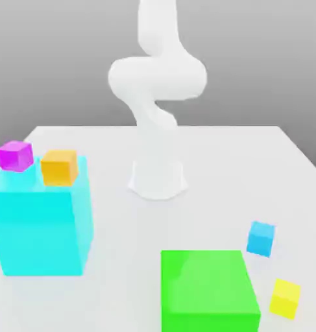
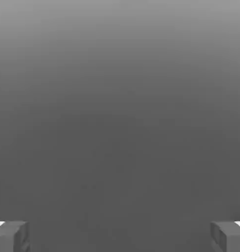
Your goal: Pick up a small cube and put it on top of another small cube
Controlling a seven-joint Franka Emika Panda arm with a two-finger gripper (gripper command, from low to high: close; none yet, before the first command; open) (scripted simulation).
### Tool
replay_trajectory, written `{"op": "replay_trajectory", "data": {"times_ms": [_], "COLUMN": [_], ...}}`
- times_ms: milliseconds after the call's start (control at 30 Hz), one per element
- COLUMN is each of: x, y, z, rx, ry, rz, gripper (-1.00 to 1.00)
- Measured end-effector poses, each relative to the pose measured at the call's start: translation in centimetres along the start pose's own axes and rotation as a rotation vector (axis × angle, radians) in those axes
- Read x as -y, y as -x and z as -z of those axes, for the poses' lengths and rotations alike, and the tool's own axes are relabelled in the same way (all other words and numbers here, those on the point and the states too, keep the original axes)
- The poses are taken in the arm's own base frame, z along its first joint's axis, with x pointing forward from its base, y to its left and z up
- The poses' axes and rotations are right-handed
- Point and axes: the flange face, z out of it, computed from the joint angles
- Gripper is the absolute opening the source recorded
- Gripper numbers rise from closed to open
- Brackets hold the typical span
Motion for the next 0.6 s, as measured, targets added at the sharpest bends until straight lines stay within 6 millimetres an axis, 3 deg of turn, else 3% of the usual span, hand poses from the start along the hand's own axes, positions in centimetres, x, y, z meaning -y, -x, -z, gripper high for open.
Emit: {"op": "replay_trajectory", "data": {"times_ms": [133,300,467,600], "x": [1.2,-0.2,-4.0,-8.1], "y": [6.5,15.3,24.7,32.0], "z": [-9.0,-18.0,-24.2,-27.0], "rx": [0.070,0.152,0.235,0.300], "ry": [0.108,0.237,0.365,0.467], "rz": [-0.058,-0.129,-0.202,-0.262], "gripper": [0.00,0.00,0.00,0.00]}}
